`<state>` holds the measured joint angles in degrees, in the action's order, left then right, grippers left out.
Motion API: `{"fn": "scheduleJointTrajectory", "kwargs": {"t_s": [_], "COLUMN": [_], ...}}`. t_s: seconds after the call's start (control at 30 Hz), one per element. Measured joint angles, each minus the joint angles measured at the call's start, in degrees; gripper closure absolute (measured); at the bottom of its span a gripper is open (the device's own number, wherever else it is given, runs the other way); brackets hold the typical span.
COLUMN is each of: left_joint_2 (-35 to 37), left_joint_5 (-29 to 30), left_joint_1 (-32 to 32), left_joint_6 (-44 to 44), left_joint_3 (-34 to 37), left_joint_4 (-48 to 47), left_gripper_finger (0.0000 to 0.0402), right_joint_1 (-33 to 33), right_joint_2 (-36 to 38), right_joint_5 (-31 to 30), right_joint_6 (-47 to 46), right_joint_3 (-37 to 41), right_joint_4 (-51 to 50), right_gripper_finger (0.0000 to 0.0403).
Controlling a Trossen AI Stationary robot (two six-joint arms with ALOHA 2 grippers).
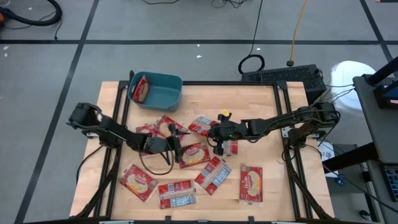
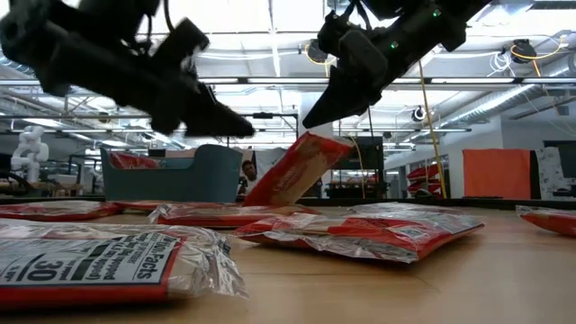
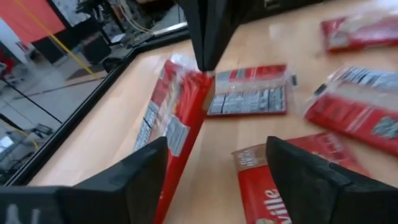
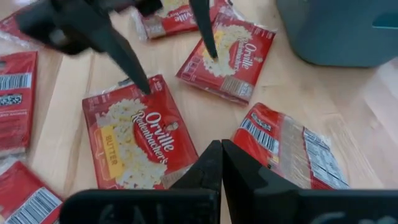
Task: Sort popcorn bags into baskets
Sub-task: Put the red popcorn bag into the blue bin
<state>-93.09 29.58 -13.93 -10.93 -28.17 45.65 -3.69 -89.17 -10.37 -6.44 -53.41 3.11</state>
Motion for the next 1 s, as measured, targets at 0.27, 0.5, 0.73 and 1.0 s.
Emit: {"fn": "scheduleJointTrajectory", "kwargs": {"t_s": [0.27, 0.5, 0.73, 1.0], "left_joint_2": [-10.5, -15.7, -17.4, -17.4], "left_joint_5": [0.5, 3.1, 8.5, 10.8], "left_joint_1": [2.9, 4.1, 4.2, 5.5], "left_joint_6": [-3.3, -4.7, -7.2, -8.4], "left_joint_3": [-3.8, -9.3, -11.9, -11.9], "left_joint_4": [2.5, 2.5, 2.5, 2.6], "left_gripper_finger": [0.0131, 0.0148, 0.0108, 0.0092], "right_joint_1": [0.5, 0.8, 1.5, 1.5], "right_joint_2": [0.0, 0.0, 0.0, 0.0], "right_joint_5": [0.0, 0.0, 0.0, 0.0], "right_joint_6": [1.1, 1.2, 1.0, 0.5], "right_joint_3": [0.0, 0.0, -0.1, -0.1], "right_joint_4": [0.2, 1.9, 2.7, 2.7], "right_gripper_finger": [0.0403, 0.0403, 0.0403, 0.0403]}}
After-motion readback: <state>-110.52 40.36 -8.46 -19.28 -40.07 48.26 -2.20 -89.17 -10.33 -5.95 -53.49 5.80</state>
